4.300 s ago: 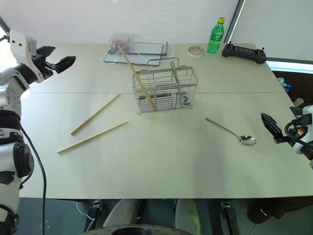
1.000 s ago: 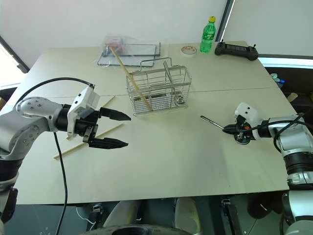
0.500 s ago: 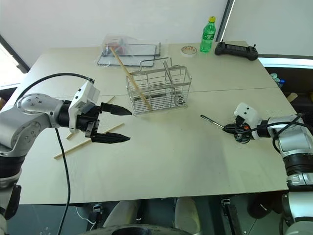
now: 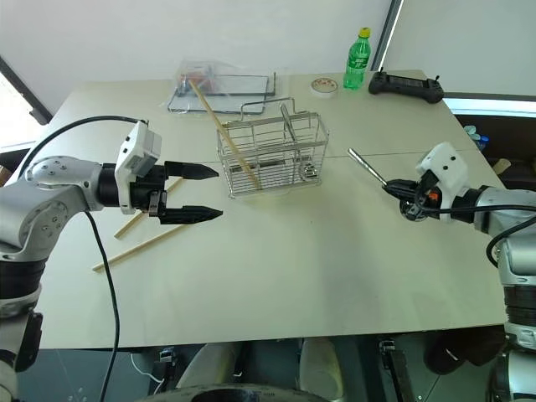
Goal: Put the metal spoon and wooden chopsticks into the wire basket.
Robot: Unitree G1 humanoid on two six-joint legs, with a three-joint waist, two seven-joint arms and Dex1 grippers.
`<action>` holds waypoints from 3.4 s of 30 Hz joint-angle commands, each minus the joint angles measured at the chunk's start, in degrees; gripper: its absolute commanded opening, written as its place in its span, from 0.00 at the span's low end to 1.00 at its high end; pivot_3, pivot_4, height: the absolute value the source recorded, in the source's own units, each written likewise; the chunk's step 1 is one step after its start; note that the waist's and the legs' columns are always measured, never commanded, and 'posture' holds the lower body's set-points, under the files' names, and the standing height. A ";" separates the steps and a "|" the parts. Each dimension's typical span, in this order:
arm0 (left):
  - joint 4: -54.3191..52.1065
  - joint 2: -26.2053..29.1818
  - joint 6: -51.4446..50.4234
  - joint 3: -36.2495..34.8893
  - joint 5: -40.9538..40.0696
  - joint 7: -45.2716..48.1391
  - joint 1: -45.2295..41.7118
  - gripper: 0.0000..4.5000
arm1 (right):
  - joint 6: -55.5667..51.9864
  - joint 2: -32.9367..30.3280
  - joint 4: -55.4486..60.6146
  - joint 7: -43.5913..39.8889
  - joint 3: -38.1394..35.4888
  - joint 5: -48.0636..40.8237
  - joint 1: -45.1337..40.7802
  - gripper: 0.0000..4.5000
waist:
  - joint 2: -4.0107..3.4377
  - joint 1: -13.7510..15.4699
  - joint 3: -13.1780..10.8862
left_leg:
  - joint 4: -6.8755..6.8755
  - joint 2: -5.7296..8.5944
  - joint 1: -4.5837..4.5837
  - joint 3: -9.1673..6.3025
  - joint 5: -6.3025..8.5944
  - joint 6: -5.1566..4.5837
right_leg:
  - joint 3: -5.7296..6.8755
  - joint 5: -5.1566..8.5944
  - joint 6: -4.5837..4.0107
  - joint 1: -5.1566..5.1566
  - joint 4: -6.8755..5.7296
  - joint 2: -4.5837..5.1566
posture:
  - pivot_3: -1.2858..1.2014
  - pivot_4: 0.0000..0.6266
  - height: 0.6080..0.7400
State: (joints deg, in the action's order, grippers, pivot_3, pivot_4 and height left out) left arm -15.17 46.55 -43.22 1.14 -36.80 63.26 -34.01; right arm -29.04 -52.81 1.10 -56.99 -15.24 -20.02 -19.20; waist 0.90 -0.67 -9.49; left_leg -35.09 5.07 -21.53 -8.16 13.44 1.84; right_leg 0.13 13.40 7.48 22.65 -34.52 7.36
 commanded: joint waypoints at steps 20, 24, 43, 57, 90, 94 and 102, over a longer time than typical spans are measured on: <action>5.55 -4.83 1.91 -6.42 -0.09 -10.06 -7.08 1.00 | 5.89 37.07 -3.83 29.67 10.17 -1.14 -28.94 0.01 | 0.07 -0.24 -0.02 | 0.09 0.04 -0.15 -0.06 -0.01 0.01 | -0.02 -0.16 0.19 0.24 0.04 -0.05 | 0.52 0.24 0.84; 4.61 -4.24 1.47 -7.07 -0.43 -10.54 -6.53 1.00 | 11.78 39.54 -10.53 31.64 9.52 0.91 -31.20 0.01 | 0.06 -0.33 -0.02 | 0.10 0.07 -0.15 -0.04 -0.02 0.03 | -0.04 -0.18 0.15 0.35 -0.08 -0.11 | 0.52 0.24 0.84; 5.17 -4.26 1.57 -7.69 -0.40 -11.15 -7.51 1.00 | 20.33 40.32 -21.23 33.64 8.00 2.67 -31.71 0.94 | 0.06 -0.51 -0.03 | 0.15 -0.01 -0.08 -0.04 -0.07 0.12 | -0.21 -0.23 0.02 0.54 -0.50 -0.34 | 0.52 0.24 0.84; 5.62 -3.00 1.77 -7.41 -0.18 -8.70 -7.81 1.00 | 7.74 29.94 -7.55 29.71 4.37 -2.73 -29.67 0.98 | 0.05 -0.24 -0.04 | 0.16 -0.01 -0.12 -0.05 -0.07 0.12 | -0.22 -0.23 0.03 0.55 -0.48 -0.34 | 0.52 0.24 0.84; 71.06 -0.09 31.57 12.00 36.59 6.78 -30.35 1.00 | -18.35 -1.39 35.31 10.07 -5.03 -29.56 2.79 0.98 | 0.34 1.63 -0.06 | -0.07 -0.63 -0.84 0.26 0.00 0.03 | 0.03 -0.55 -0.05 0.78 0.37 -0.54 | 0.52 0.24 0.84; 82.58 -4.38 32.84 13.69 41.96 3.21 -37.27 1.00 | -19.70 -0.30 37.45 14.36 -5.78 -31.31 3.88 0.98 | 0.47 1.31 -0.09 | -0.10 -0.59 -0.88 0.26 0.00 0.02 | 0.04 -0.61 0.07 0.77 0.39 -0.53 | 0.52 0.24 0.84; 90.39 -10.96 33.45 14.21 48.61 -4.54 -40.82 1.00 | -20.97 1.25 41.81 22.50 -7.80 -34.88 7.19 0.98 | 0.53 1.21 -0.10 | -0.12 -0.64 -0.85 0.28 0.00 0.00 | 0.04 -0.61 0.10 0.79 0.32 -0.56 | 0.52 0.24 0.84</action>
State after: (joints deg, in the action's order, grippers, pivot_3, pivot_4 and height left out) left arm 74.92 35.06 -10.46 15.09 10.38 60.26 -72.96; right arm -50.16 -51.96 40.96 -36.02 -20.94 -53.55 -11.95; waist 1.43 0.54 -9.59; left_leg -35.23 4.42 -22.38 -7.88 13.44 1.85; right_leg 0.17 12.78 7.60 23.44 -34.20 6.79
